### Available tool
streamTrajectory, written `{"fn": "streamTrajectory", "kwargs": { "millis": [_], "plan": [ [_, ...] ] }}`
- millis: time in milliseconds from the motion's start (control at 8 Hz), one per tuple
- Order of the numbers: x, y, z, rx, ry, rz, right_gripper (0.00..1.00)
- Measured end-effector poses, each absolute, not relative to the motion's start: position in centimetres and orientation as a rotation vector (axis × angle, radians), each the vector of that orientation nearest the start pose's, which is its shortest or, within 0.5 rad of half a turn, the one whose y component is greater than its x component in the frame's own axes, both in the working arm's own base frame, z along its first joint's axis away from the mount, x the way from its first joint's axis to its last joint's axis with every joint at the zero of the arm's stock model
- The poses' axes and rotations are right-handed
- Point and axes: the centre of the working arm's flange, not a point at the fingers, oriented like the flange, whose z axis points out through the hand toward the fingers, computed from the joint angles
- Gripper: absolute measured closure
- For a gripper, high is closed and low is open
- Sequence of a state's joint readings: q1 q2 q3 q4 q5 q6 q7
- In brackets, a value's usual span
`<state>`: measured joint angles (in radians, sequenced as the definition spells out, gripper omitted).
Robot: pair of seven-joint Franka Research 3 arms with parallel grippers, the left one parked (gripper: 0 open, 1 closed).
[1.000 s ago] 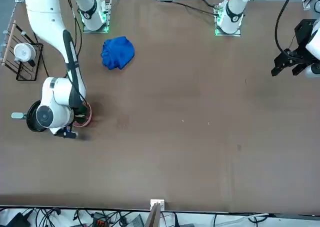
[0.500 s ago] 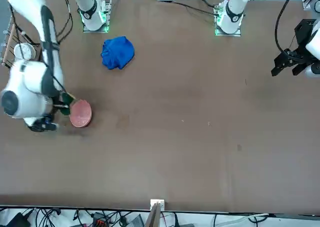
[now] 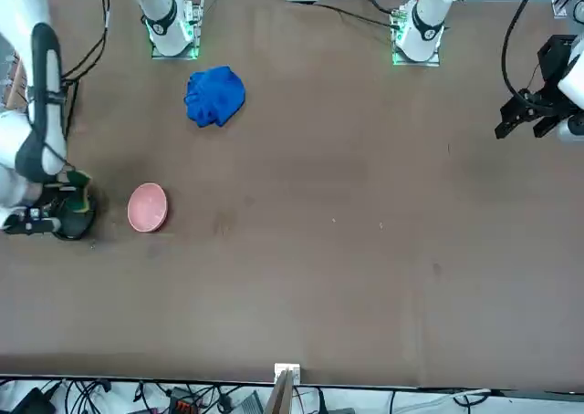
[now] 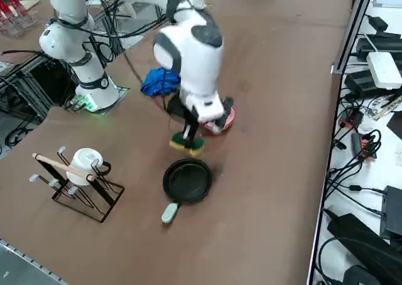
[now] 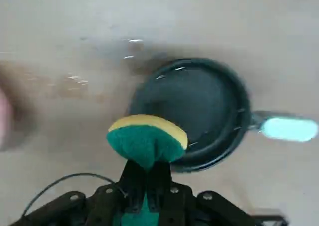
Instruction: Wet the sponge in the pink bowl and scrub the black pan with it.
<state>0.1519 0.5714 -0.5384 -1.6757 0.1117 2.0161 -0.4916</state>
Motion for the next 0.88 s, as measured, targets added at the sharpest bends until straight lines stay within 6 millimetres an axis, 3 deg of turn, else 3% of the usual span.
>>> {"fn": "streamTrajectory", "kwargs": {
  "millis": [250,625,875],
  "plan": [
    [62.5,-24.1,26.4,-3.259,-0.198,0.323,0.93],
    [62.3,-25.0,22.8,-3.239,-0.198,0.347,0.93],
    [62.3,-26.5,21.6,-3.270,-0.238,0.309,0.93]
  ]
}}
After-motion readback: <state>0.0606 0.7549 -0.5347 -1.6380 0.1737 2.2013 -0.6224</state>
